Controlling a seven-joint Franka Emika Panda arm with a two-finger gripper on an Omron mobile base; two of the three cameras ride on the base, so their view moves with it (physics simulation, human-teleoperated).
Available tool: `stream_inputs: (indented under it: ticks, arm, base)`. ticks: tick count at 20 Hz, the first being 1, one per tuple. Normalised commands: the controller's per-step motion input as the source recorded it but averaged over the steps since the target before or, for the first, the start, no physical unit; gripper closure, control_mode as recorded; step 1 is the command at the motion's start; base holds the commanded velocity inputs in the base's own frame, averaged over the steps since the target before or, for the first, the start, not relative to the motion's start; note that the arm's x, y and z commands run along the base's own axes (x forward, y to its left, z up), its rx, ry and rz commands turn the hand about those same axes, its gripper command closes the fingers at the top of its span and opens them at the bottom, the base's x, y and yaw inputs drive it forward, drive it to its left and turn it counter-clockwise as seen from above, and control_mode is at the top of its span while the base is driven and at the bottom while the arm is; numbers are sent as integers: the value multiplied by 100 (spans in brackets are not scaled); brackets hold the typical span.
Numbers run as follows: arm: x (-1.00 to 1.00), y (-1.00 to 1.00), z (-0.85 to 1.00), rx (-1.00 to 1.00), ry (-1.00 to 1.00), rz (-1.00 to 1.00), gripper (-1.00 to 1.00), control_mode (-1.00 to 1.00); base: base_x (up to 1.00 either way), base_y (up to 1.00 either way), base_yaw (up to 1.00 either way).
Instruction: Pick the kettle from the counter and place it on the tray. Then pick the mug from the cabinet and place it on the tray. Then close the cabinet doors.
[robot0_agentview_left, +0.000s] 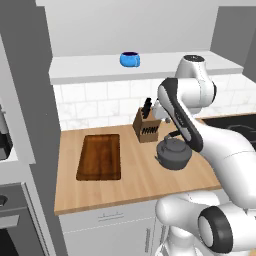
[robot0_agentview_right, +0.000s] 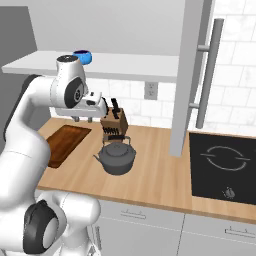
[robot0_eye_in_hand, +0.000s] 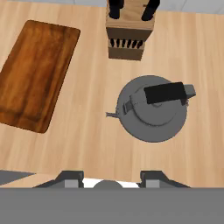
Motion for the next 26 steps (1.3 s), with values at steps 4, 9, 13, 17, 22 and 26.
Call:
stream_inputs:
  ticks: [4, 9, 13, 17, 22, 26]
  arm:
    - [-13, -9, -2, 0, 0, 0, -100, -100]
    - [-44, -32, -18, 0, -9, 0, -100, -100]
    - [-31, -32, -24, 0, -5, -12, -100, -100]
    - [16, -19, -30, -1, 0, -39, -100, -100]
    - [34, -5, -25, 0, 0, -34, -100, -100]
    - [58, -4, -25, 0, 0, -39, -100, -100]
  base:
    - [0, 0, 0]
    - [0, 0, 0]
    - [0, 0, 0]
    - [0, 0, 0]
    - [0, 0, 0]
    - [0, 0, 0]
